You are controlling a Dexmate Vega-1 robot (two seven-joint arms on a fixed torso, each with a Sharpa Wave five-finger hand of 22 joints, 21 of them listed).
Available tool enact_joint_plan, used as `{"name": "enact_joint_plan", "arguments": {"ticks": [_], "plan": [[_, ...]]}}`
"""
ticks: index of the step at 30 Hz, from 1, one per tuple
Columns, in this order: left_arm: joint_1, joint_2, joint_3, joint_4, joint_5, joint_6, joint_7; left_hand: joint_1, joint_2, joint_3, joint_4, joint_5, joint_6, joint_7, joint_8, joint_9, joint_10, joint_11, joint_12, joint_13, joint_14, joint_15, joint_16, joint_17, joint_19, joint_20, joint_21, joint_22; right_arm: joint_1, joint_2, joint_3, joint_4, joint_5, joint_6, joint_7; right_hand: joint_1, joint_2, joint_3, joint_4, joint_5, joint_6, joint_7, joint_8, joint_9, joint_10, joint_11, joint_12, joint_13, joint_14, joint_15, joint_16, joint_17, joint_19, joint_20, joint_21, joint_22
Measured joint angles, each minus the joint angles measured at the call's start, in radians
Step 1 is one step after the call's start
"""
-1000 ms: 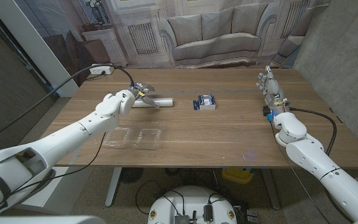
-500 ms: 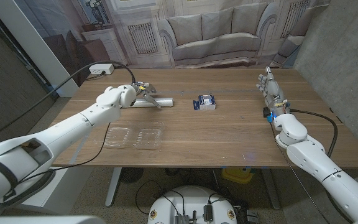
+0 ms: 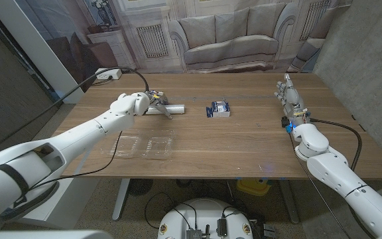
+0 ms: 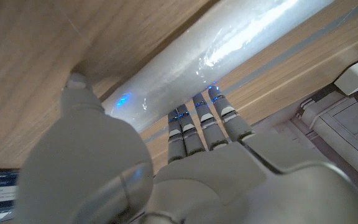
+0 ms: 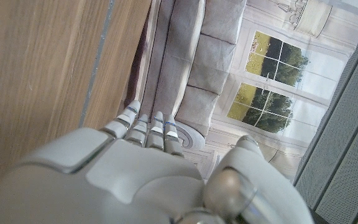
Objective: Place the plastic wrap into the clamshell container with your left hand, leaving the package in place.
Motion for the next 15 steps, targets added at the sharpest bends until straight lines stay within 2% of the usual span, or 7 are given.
{"name": "enact_joint_plan", "arguments": {"ticks": [3, 4, 5, 6, 7, 9, 15], "plan": [[-0.001, -0.013, 0.006, 0.015, 0.0, 0.0, 0.014, 0.096, 0.01, 0.054, -0.009, -0.051, 0.226, -0.024, 0.069, 0.005, 0.198, -0.008, 0.056, 0.025, 0.216, -0.013, 0.044, 0.004, 0.188, -0.013, 0.073, -0.001, -0.002, 0.0, 0.001, 0.0, 0.003, 0.0, 0.0, 0.0, 0.0, 0.0, 0.0, 0.001, 0.0, 0.0, 0.0, 0.0, 0.0, 0.0, 0.0, 0.0, 0.0, 0.0, 0.0, 0.0, 0.0, 0.0, -0.004, 0.0], [0.0, -0.017, 0.005, 0.021, -0.003, 0.0, 0.022, 0.151, 0.029, 0.071, -0.009, -0.074, 0.297, -0.023, 0.087, 0.005, 0.27, -0.015, 0.076, 0.036, 0.293, -0.023, 0.057, 0.005, 0.246, -0.019, 0.098, -0.002, -0.003, 0.0, 0.002, 0.0, 0.004, -0.001, 0.0, 0.0, 0.0, 0.0, 0.0, 0.001, 0.0, 0.0, 0.0, 0.0, 0.0, 0.0, 0.0, 0.0, 0.0, 0.0, 0.0, 0.0, 0.0, 0.0, -0.004, 0.0], [0.001, -0.022, 0.004, 0.027, -0.01, -0.001, 0.03, 0.176, 0.017, 0.079, -0.002, -0.097, 0.331, -0.001, 0.088, 0.004, 0.334, -0.016, 0.094, 0.049, 0.356, -0.032, 0.064, 0.007, 0.3, -0.026, 0.123, -0.003, -0.004, 0.0, 0.003, 0.0, 0.005, -0.001, 0.0, 0.0, 0.0, 0.0, 0.0, 0.001, 0.0, 0.0, 0.0, 0.0, 0.0, 0.0, 0.0, 0.0, 0.0, 0.0, 0.0, 0.0, 0.0, 0.0, -0.004, 0.0], [0.003, -0.025, 0.002, 0.031, -0.018, -0.001, 0.043, 0.197, -0.004, 0.086, 0.005, -0.12, 0.37, 0.0, 0.088, 0.004, 0.388, -0.014, 0.103, 0.059, 0.407, -0.032, 0.073, 0.007, 0.353, -0.036, 0.15, -0.003, -0.005, 0.0, 0.004, 0.0, 0.006, -0.001, 0.0, 0.0, 0.0, 0.0, 0.0, 0.001, 0.0, 0.0, 0.0, 0.0, 0.0, 0.0, 0.0, 0.0, 0.0, 0.0, 0.0, 0.0, 0.0, 0.0, -0.004, 0.0], [0.005, -0.027, 0.0, 0.033, -0.025, 0.0, 0.052, 0.214, -0.021, 0.092, 0.011, -0.141, 0.398, 0.02, 0.088, 0.003, 0.417, 0.0, 0.115, 0.074, 0.448, -0.03, 0.086, 0.011, 0.398, -0.048, 0.173, -0.003, -0.006, 0.0, 0.004, 0.0, 0.006, -0.001, 0.0, 0.0, 0.0, 0.0, 0.0, 0.001, 0.0, 0.0, 0.0, 0.0, 0.0, 0.0, 0.0, 0.0, 0.0, 0.0, 0.0, 0.0, 0.0, 0.0, -0.004, 0.0], [0.011, -0.032, -0.006, 0.036, -0.034, 0.003, 0.061, 0.238, -0.044, 0.099, 0.019, -0.164, 0.419, 0.038, 0.088, -0.002, 0.443, 0.025, 0.126, 0.098, 0.49, -0.024, 0.096, 0.018, 0.453, -0.065, 0.204, -0.003, -0.007, 0.0, 0.005, 0.0, 0.007, -0.001, -0.001, 0.0, 0.0, 0.0, 0.0, 0.001, 0.0, 0.0, 0.0, 0.0, 0.0, 0.0, 0.0, 0.0, 0.0, 0.0, 0.0, 0.0, 0.0, 0.0, -0.004, 0.0], [0.029, -0.04, -0.016, 0.03, -0.056, 0.007, 0.08, 0.263, -0.069, 0.099, 0.019, -0.18, 0.453, 0.065, 0.088, -0.008, 0.482, 0.043, 0.127, 0.119, 0.534, -0.028, 0.098, 0.017, 0.51, -0.065, 0.237, -0.004, -0.009, 0.002, 0.007, 0.001, 0.01, 0.004, -0.002, 0.0, 0.0, -0.004, -0.004, 0.001, 0.0, 0.0, 0.0, 0.0, 0.0, 0.0, 0.0, 0.0, 0.0, 0.0, 0.0, 0.0, 0.0, 0.0, -0.004, 0.0]]}}
